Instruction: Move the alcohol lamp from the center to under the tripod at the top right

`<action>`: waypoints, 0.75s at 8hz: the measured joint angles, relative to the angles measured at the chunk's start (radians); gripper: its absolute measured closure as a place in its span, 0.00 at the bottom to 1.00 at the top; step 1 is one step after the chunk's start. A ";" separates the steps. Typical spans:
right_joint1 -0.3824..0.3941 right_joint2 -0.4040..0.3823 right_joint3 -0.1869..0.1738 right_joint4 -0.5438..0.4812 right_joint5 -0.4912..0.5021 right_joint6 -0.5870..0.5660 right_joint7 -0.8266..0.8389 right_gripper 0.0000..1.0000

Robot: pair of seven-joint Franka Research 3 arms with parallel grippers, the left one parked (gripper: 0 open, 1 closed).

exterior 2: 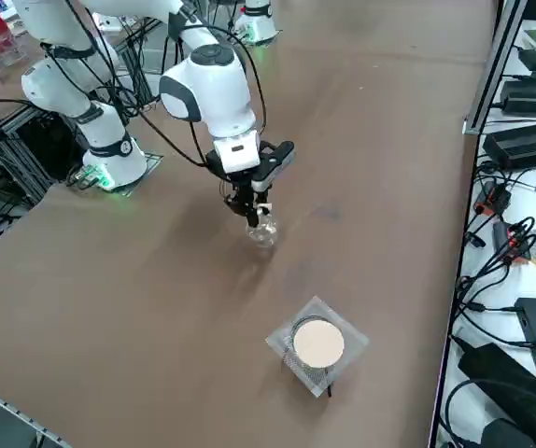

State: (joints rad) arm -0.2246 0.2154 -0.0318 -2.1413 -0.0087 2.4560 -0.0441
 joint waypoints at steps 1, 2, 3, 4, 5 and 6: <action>-0.033 0.026 -0.001 0.060 0.002 -0.032 0.000 0.71; -0.063 0.057 -0.001 0.117 0.012 -0.050 -0.001 0.71; -0.081 0.097 -0.001 0.173 0.035 -0.057 -0.002 0.71; -0.096 0.145 -0.001 0.227 0.059 -0.060 -0.002 0.71; -0.114 0.198 -0.001 0.282 0.073 -0.060 -0.002 0.71; -0.127 0.250 -0.001 0.337 0.079 -0.060 -0.002 0.71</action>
State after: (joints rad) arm -0.3520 0.4654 -0.0331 -1.8042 0.0704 2.3962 -0.0459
